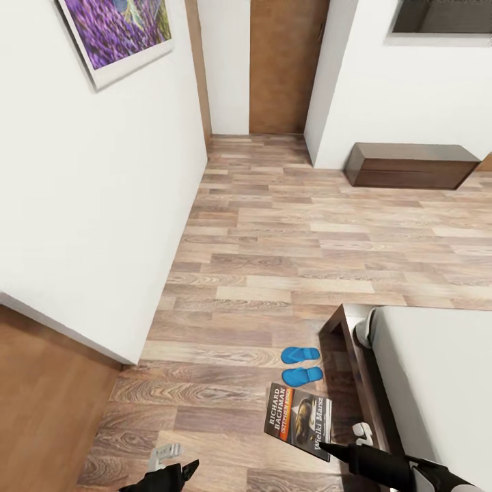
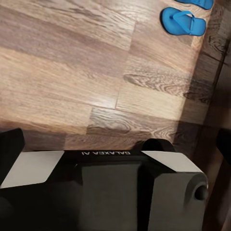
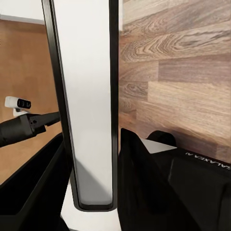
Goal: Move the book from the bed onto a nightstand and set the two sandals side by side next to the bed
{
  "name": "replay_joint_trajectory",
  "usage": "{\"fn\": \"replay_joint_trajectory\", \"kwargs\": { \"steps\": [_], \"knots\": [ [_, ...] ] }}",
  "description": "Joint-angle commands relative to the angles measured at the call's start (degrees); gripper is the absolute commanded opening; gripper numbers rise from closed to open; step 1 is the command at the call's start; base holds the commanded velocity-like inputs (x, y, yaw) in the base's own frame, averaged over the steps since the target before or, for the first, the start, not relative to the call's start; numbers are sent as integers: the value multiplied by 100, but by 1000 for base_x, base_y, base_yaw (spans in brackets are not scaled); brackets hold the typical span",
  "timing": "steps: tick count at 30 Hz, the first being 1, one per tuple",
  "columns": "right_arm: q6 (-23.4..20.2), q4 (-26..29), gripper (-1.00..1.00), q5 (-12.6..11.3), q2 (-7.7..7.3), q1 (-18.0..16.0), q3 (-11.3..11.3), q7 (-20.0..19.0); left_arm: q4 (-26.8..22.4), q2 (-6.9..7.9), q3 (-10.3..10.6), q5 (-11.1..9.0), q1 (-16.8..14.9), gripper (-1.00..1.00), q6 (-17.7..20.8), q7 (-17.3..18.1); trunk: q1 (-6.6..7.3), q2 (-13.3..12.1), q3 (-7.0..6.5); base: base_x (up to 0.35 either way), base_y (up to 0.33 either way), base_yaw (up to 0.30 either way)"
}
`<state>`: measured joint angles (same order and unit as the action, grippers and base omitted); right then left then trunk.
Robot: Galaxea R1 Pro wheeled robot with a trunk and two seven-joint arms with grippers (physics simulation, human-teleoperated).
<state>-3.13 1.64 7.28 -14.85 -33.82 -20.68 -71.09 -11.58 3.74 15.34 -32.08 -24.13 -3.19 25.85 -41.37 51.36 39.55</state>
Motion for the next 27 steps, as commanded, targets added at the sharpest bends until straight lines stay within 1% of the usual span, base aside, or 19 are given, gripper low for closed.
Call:
{"fn": "replay_joint_trajectory", "kwargs": {
  "steps": [1, 27],
  "knots": [
    [-32, 4, -100, 54, 0, -2, -50, -19, 6, 4, 48, -35, -4, 100, -33, 8, -1, 3, -6, 0, 0, 0],
    [-30, 4, -100, 54, 0, -2, -50, -19, 6, 4, 48, -35, -4, 100, -33, 8, -1, 3, -247, 0, 0, 0]
  ]
}}
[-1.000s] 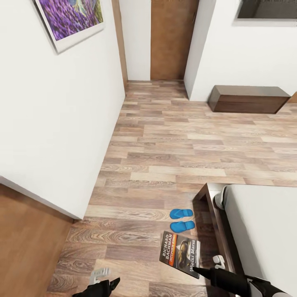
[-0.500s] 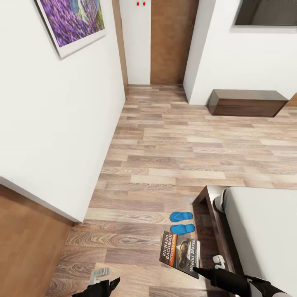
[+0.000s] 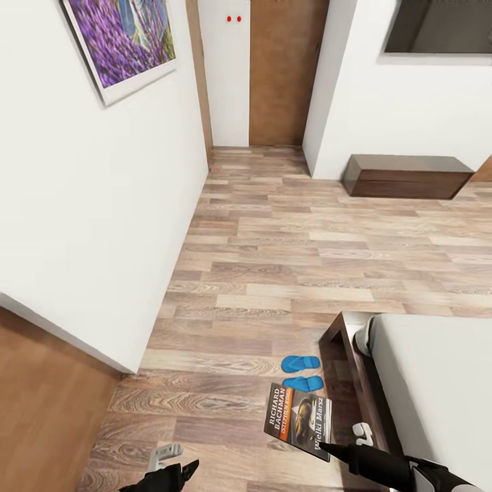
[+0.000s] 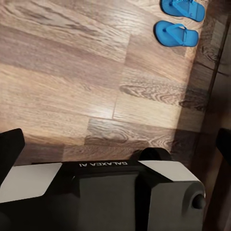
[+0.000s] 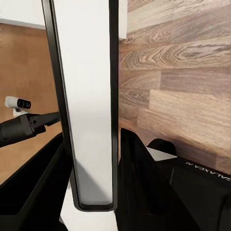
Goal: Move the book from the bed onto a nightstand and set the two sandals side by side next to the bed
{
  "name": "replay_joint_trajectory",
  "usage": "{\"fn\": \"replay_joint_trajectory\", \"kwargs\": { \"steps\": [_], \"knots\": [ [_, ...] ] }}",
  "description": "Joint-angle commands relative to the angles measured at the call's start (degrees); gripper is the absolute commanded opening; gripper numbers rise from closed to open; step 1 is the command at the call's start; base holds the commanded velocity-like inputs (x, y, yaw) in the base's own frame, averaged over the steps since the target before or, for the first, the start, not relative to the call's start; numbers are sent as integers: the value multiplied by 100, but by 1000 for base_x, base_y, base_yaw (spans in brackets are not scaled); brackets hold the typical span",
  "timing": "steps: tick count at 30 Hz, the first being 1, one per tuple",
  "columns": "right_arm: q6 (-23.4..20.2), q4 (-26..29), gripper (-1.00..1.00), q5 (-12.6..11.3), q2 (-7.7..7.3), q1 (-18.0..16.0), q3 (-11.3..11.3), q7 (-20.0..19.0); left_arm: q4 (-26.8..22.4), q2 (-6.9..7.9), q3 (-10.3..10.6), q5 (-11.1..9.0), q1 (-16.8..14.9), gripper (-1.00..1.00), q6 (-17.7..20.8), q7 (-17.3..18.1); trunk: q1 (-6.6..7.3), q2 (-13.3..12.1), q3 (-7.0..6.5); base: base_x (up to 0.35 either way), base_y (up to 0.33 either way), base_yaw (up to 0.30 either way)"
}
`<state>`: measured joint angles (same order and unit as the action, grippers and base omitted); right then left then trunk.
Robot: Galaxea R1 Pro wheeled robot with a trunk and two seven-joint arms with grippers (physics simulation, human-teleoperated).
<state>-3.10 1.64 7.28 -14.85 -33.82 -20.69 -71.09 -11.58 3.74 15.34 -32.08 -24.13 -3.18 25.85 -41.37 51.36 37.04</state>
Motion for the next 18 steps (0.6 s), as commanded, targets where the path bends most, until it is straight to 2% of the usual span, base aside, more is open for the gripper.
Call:
{"fn": "replay_joint_trajectory", "kwargs": {
  "steps": [1, 18],
  "knots": [
    [-33, 4, -100, 54, 0, -2, -50, -19, 6, 4, 48, -35, -4, 100, -33, 8, -1, 3, -5, 0, 0, 0],
    [-33, 3, -100, 54, 0, -2, -48, -10, 6, 4, 48, -35, -4, 100, -33, 8, -1, 3, -163, 0, 0, 0]
  ]
}}
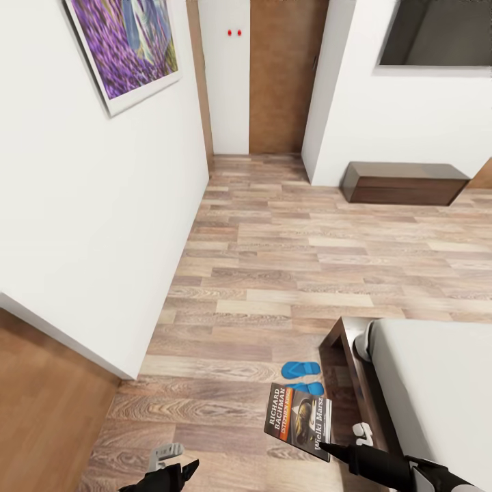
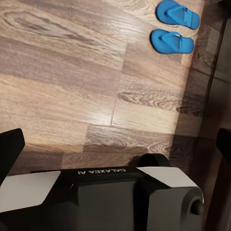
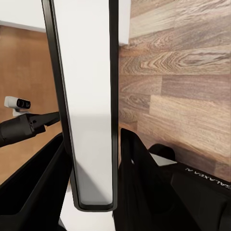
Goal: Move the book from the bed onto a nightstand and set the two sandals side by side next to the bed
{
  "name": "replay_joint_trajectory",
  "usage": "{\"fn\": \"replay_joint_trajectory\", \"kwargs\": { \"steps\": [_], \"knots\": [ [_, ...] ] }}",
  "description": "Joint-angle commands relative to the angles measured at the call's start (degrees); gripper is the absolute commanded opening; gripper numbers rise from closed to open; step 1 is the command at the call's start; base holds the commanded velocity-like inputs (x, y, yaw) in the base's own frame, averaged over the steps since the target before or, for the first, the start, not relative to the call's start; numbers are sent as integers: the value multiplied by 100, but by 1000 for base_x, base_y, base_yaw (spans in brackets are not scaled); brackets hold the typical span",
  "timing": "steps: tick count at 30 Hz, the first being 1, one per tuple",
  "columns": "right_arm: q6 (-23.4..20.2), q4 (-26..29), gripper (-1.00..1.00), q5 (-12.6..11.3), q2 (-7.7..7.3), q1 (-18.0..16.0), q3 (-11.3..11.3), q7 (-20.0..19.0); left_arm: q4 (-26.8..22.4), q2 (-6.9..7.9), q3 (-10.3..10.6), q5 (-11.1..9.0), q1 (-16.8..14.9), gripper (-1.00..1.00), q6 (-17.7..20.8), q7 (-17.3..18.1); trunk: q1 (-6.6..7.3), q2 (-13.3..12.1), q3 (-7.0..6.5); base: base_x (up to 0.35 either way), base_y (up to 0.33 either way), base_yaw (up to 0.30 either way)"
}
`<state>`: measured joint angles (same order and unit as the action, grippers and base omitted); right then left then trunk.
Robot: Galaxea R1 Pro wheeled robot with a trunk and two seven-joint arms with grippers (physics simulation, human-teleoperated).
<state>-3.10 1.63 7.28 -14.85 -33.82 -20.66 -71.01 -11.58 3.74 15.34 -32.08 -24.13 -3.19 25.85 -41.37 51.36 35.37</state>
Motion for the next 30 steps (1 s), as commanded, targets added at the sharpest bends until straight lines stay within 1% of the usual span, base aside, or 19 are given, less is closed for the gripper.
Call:
{"fn": "replay_joint_trajectory", "kwargs": {
  "steps": [1, 30],
  "knots": [
    [-33, 4, -100, 54, 0, -2, -50, -19, 7, 4, 48, -35, -4, 100, -33, 8, -1, 3, -5, 0, 0, 0],
    [-33, 4, -100, 54, 0, -2, -50, -19, 7, 4, 48, -29, -4, 100, -33, 8, -1, 3, -275, 0, 0, 0]
  ]
}}
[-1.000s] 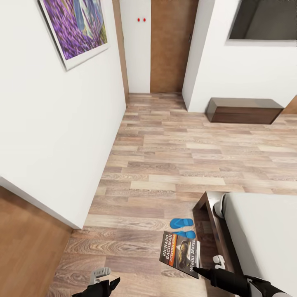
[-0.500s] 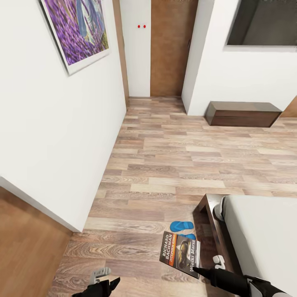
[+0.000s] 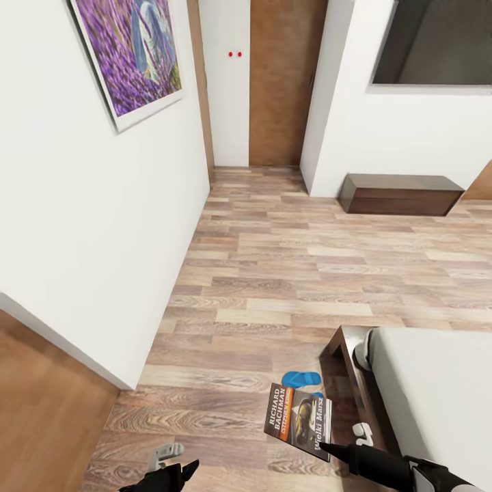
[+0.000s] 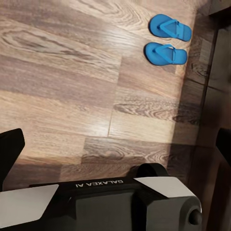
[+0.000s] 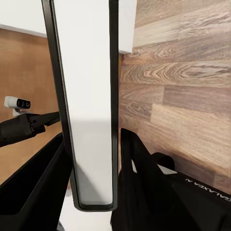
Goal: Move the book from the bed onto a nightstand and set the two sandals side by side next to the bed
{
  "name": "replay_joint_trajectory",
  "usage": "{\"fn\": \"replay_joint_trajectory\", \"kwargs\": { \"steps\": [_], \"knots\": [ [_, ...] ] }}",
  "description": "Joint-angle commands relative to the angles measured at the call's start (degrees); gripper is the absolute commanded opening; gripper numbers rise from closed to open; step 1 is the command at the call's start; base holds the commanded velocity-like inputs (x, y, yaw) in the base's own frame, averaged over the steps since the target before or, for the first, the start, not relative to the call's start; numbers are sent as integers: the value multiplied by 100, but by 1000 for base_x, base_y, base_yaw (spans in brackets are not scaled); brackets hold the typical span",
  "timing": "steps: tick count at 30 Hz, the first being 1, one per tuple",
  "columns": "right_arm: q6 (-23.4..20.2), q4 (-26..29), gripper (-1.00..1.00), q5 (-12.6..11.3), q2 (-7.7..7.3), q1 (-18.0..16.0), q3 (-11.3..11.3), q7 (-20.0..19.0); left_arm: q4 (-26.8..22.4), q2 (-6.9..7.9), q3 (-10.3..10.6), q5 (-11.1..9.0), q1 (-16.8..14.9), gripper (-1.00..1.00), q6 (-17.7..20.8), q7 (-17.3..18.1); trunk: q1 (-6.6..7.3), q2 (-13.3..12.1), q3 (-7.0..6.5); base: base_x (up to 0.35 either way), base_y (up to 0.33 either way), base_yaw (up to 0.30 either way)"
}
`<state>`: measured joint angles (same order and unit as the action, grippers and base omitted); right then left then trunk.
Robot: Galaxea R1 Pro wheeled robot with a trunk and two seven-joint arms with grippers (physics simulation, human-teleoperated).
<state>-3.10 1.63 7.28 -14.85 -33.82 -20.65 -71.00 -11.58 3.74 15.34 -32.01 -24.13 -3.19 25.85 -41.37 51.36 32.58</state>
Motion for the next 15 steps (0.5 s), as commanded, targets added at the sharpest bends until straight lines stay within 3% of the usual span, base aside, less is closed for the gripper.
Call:
{"fn": "replay_joint_trajectory", "kwargs": {
  "steps": [1, 15],
  "knots": [
    [-33, 4, -100, 54, 0, -2, -52, -19, 7, 4, 48, -35, -4, 100, -33, 8, -1, 4, -5, 0, 0, 0],
    [-33, 4, -100, 54, 0, -2, -49, -19, 6, 4, 48, -34, -4, 100, -33, 8, -1, 4, -135, 0, 0, 0]
  ]
}}
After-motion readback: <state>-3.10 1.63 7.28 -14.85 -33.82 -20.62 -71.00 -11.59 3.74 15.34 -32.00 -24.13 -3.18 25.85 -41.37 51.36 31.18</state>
